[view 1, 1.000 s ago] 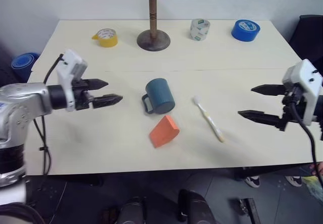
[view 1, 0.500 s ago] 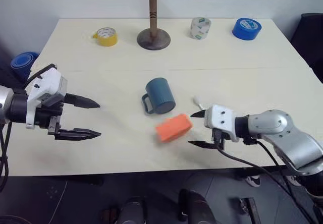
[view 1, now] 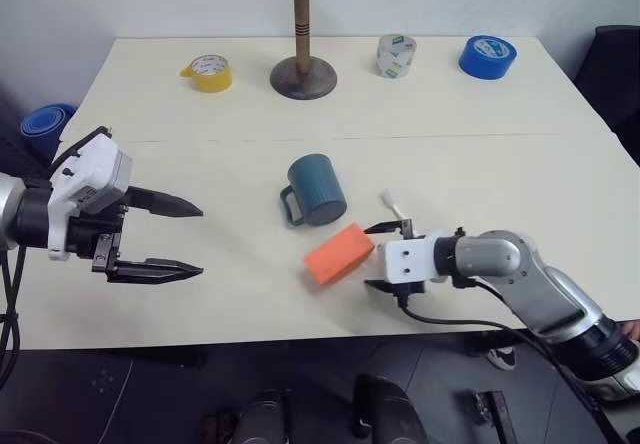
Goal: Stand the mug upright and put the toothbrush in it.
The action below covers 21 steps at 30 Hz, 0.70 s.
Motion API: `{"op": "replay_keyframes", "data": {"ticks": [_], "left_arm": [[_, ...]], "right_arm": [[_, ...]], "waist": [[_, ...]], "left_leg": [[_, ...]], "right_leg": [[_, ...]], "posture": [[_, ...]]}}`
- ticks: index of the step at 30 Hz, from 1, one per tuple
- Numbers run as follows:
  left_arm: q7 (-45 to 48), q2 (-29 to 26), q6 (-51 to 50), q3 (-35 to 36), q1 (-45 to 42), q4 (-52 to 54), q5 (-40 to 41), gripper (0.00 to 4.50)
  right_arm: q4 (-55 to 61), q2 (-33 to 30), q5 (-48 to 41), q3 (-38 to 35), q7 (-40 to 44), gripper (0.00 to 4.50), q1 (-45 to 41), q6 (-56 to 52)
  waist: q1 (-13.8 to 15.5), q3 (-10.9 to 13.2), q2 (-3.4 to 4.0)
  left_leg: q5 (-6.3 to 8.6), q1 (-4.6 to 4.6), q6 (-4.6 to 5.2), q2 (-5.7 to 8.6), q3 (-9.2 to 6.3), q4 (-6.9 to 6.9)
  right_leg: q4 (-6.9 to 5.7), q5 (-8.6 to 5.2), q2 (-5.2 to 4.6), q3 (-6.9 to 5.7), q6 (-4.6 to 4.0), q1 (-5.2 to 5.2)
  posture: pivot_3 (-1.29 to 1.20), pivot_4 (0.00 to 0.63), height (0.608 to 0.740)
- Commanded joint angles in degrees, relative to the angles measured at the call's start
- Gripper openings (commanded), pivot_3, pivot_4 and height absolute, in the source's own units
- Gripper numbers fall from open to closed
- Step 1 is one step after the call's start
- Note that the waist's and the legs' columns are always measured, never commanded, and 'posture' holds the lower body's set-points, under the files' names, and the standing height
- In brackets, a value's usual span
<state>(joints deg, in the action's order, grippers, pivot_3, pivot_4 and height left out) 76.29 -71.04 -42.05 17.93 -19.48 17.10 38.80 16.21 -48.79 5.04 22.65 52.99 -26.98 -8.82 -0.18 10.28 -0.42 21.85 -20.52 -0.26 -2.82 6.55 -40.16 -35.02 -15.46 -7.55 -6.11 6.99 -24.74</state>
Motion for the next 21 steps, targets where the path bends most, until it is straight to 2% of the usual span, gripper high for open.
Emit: {"op": "replay_keyframes", "data": {"ticks": [1,5,8,15,20,21], "left_arm": [[-0.18,-0.4,0.37,2.88,0.48,0.71,0.99,4.5],[-0.17,-0.31,0.55,3.28,0.94,0.81,1.18,4.5],[-0.13,-0.09,1.18,2.77,0.52,0.44,1.01,4.5],[-0.26,0.11,2.16,1.17,-1.58,-0.5,0.78,4.5],[-0.37,0.09,2.23,0.91,-2.26,-0.86,0.79,4.5],[-0.42,0.1,2.27,0.88,-2.29,-0.89,0.77,4.5]], "right_arm": [[4.0,-2.78,0.38,-6.49,-0.47,4.5,3.13,0.33],[7.46,-3.86,-2.58,-9.33,2.42,4.5,5.18,3.17],[8.7,-0.37,-3.88,-7.49,3.3,4.5,3.63,0.97],[1.03,6.63,1.16,-0.53,3.68,4.5,-2.16,3.65],[-4.76,8.78,4.26,2.41,3.79,4.5,-4.5,7.29],[-5.96,9.29,4.6,2.7,3.61,4.32,-4.84,8.11]], "waist": [[0.04,0.0,0.0],[-0.08,0.0,0.0],[-0.28,0.0,0.0],[-0.23,0.0,0.0],[-0.05,0.0,0.0],[-0.19,0.0,0.01]], "left_leg": [[0.0,0.01,0.0,0.0,-0.01,0.0],[0.0,0.02,0.0,-0.01,0.02,0.0],[0.0,0.08,0.0,-0.03,0.06,0.02],[0.0,0.1,-0.01,-0.04,0.1,0.01],[0.01,0.1,-0.01,-0.03,0.1,0.0],[0.01,0.1,-0.01,-0.02,0.1,0.01]], "right_leg": [[-0.03,0.0,0.0,0.0,0.0,0.01],[0.0,0.0,0.01,0.01,0.0,0.0],[-0.04,-0.01,0.03,0.03,-0.01,0.01],[-0.03,-0.01,0.04,0.05,-0.02,0.01],[-0.04,-0.01,0.03,0.05,-0.02,0.02],[-0.06,-0.01,0.02,0.05,-0.02,0.01]], "posture": [[0.0,0.15,0.74],[0.0,0.15,0.74],[0.0,0.15,0.74],[0.0,0.15,0.74],[0.0,0.15,0.74],[0.0,0.15,0.74]]}}
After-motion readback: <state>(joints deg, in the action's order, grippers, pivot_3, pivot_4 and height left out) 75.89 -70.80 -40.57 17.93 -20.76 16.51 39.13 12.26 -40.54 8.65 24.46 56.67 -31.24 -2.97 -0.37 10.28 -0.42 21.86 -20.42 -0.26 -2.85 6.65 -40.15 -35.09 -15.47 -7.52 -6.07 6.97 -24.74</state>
